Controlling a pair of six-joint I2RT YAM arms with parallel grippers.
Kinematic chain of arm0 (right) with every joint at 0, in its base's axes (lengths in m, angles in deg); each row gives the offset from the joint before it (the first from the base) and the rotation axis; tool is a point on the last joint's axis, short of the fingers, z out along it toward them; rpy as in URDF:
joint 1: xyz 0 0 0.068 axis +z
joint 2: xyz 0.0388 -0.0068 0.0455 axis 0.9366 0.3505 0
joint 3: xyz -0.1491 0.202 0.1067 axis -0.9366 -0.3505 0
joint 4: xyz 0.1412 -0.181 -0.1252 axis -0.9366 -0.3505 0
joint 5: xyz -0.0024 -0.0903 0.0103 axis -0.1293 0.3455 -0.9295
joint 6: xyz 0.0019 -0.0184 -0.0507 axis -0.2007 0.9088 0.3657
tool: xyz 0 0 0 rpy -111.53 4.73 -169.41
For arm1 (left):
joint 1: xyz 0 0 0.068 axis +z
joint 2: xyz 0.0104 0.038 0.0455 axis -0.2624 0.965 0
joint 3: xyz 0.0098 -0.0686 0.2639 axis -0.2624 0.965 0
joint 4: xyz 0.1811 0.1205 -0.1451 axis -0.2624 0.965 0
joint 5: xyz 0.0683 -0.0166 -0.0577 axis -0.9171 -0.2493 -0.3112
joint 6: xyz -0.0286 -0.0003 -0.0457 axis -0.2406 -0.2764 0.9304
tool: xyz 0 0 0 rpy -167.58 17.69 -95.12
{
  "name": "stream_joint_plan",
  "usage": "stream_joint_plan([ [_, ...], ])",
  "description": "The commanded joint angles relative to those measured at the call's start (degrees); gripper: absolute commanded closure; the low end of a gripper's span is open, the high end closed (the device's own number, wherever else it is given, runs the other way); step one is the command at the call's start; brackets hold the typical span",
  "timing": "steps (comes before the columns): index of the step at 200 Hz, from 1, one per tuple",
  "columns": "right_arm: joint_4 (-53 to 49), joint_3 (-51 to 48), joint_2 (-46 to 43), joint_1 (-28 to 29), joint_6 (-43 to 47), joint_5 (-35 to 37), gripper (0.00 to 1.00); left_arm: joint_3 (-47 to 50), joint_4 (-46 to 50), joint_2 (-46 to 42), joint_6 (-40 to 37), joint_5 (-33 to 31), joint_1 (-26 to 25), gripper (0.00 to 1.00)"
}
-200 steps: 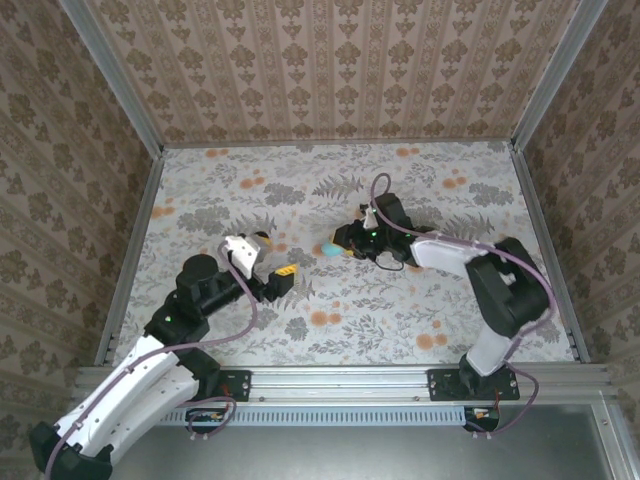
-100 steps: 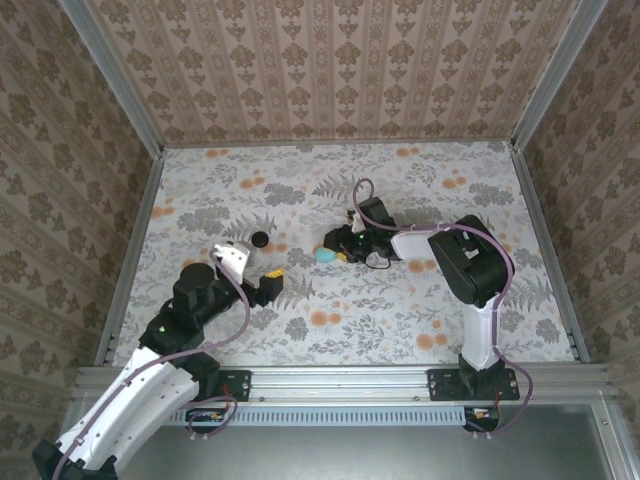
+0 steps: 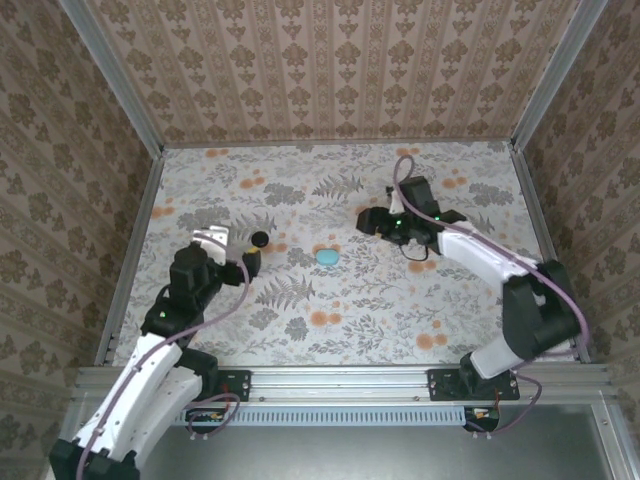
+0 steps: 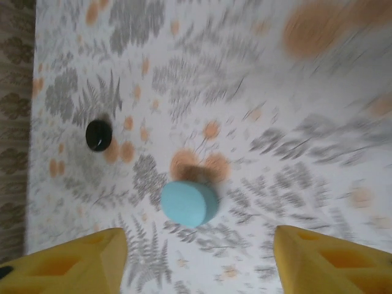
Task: Insert wireless bluetooth earbuds into charging case
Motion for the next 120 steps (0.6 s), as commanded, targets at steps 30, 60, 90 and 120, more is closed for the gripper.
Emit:
stream_joint_plan([
  [30,1.13,-11.56,-16.34,-6.28,19.81,28.9,0.0,1.09,-13.02,10.88,-7.06,-2.22,8.86,0.0],
  [60,13.59,-22.63,-19.67,-11.43,21.64,35.53,0.0,6.03,-22.8,17.0,-8.98,-7.39,11.0,0.0],
  [90,23.35,-28.06,-21.26,-13.66,24.73,34.03,0.0,12.51,-38.11,21.16,-8.09,-8.85,12.17,0.0],
  [120,36.86,-33.27,-19.72,-14.65,28.49,33.43,0.0,12.99,-45.93,28.19,-12.17,-6.37,13.41,0.0],
])
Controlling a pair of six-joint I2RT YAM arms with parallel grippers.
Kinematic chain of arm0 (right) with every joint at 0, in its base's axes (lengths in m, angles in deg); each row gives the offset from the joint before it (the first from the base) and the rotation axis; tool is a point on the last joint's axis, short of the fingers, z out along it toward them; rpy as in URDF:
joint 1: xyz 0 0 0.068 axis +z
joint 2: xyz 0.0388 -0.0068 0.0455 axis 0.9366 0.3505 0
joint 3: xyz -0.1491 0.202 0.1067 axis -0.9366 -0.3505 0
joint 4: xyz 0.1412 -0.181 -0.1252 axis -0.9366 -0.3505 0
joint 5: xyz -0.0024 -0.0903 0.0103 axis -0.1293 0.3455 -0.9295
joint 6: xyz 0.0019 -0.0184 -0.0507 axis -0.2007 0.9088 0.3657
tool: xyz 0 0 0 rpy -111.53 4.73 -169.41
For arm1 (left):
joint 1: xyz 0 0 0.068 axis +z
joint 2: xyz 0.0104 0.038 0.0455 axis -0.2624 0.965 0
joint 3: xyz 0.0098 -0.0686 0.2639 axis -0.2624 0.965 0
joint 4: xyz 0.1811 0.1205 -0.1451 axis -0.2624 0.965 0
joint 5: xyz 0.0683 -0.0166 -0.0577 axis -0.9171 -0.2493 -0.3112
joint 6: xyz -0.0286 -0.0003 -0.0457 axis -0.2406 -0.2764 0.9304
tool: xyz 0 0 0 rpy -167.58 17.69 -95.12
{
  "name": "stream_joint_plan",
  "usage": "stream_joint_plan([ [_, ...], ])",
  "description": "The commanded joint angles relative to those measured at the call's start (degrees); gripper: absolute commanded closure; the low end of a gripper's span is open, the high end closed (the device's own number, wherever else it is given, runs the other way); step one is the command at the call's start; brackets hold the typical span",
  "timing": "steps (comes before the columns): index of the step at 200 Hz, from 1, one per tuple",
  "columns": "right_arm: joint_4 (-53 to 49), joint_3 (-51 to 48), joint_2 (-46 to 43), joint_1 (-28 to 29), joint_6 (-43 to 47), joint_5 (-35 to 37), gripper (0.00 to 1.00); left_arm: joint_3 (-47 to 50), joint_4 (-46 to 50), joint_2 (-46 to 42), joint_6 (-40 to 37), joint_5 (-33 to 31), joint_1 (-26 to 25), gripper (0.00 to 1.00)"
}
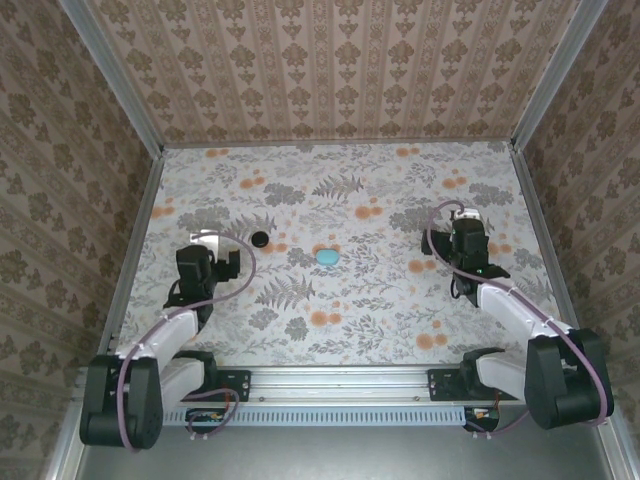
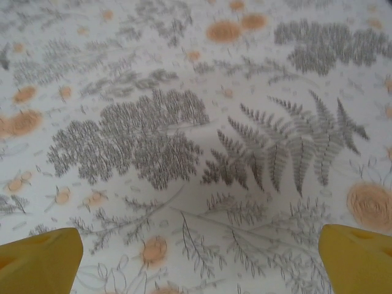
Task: Insert wireless bluetooth earbuds into charging case
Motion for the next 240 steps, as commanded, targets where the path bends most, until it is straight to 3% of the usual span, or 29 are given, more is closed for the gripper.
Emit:
stream_joint_plan([
  [1,15.29,-2.77,-0.03,-0.98,4.66,1.47,0.0,-0.22,-13.33,4.15,-3.98,0.5,1.02,0.0],
  [43,31.41,-7.32,7.27,-2.49,7.39,1.05,0.0,-0.27,-33.62,17.28,-2.27,5.48,3.47,0.0],
  [83,41.09,-8.11,13.46,-3.72,7.85,-2.45,0.0,-2.37,-39.75,28.25,-3.83,10.58,4.45,0.0],
  [111,48.57,-7.15,23.46,-4.13,8.89,-5.48,0.0,-6.94,-30.23,27.82,-2.67,10.67,4.97,0.0],
  [121,41.48,-5.38,21.67,-4.48,7.96,-5.44,0.0,-8.26,-27.63,27.97,-1.01,9.44,5.79,0.0],
  [240,40.83,-4.3,22.53,-4.58,8.35,-6.34,0.0,-8.35,-27.35,27.84,-0.5,10.13,6.56,0.0],
])
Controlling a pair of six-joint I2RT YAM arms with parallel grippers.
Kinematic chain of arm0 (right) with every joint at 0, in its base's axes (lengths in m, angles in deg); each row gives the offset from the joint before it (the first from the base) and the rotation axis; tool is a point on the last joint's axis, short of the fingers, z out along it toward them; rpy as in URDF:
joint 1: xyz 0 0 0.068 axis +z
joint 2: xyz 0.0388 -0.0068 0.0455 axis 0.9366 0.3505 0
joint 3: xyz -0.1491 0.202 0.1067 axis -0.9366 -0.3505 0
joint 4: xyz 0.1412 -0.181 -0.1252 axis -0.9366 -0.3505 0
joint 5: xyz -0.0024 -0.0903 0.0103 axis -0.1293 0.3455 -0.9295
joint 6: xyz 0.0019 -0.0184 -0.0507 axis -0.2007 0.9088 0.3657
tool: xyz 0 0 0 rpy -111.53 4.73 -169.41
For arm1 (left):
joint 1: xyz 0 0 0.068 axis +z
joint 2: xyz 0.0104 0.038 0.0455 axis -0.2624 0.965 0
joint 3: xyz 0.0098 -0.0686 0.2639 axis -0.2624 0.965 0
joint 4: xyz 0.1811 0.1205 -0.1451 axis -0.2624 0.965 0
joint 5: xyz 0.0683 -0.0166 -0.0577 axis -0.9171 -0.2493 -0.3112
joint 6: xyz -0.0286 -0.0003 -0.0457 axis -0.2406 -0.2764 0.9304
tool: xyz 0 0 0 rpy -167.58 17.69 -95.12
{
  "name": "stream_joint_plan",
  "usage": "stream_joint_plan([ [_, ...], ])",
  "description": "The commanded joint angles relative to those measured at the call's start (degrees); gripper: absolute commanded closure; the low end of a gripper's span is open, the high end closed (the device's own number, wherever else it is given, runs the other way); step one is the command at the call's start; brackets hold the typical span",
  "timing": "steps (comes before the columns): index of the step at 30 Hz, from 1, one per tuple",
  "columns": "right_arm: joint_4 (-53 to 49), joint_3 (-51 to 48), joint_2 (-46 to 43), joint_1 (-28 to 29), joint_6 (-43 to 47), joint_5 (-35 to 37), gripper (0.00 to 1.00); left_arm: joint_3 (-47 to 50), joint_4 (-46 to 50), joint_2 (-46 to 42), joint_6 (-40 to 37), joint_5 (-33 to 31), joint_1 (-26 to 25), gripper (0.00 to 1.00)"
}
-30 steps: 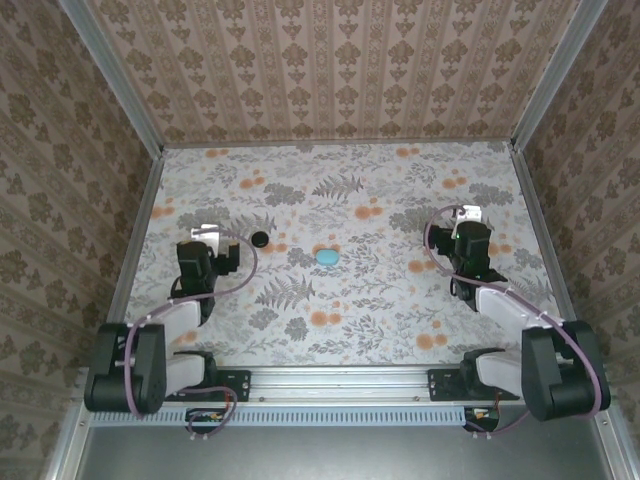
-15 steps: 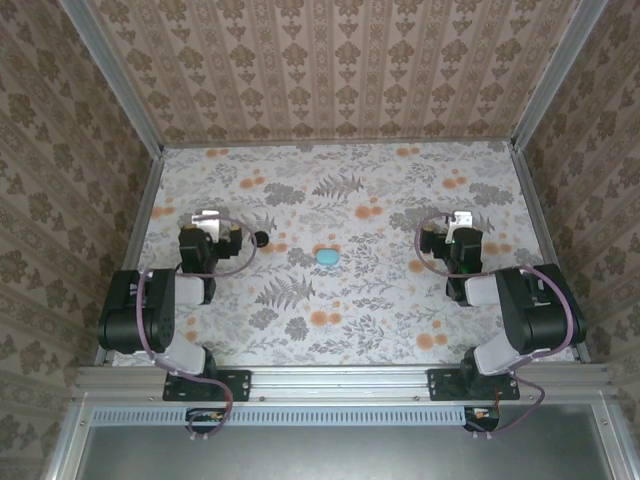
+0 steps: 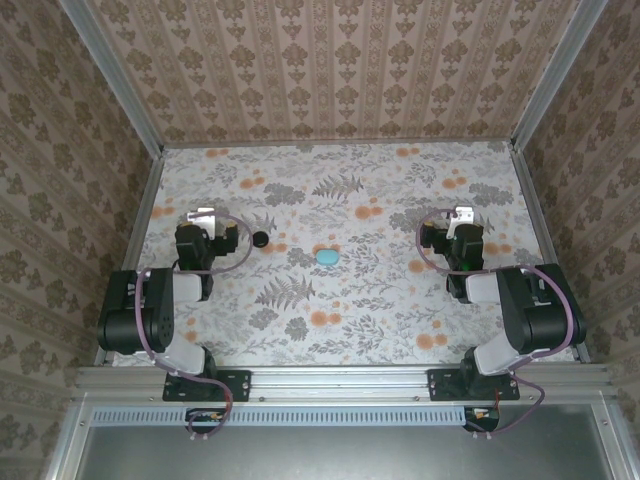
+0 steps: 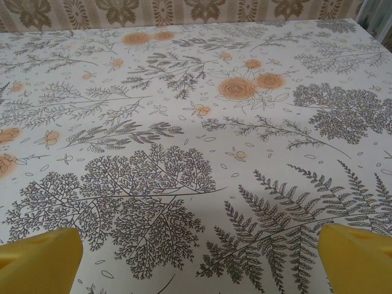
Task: Insert wireless bluetooth earbuds into charging case
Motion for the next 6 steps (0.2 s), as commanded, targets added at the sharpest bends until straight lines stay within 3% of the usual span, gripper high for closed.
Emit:
stream_joint_plan([
  [1,0.55,1.63,0.13,0.21,0.69,-1.14,0.0,-0.33,0.13,-0.18,1.05,0.97,0.03,0.0],
  [6,1.06,1.21,-0.22,0.11,0.57,-1.29,0.0,-0.34,0.13,-0.14,1.13,0.97,0.03,0.0],
])
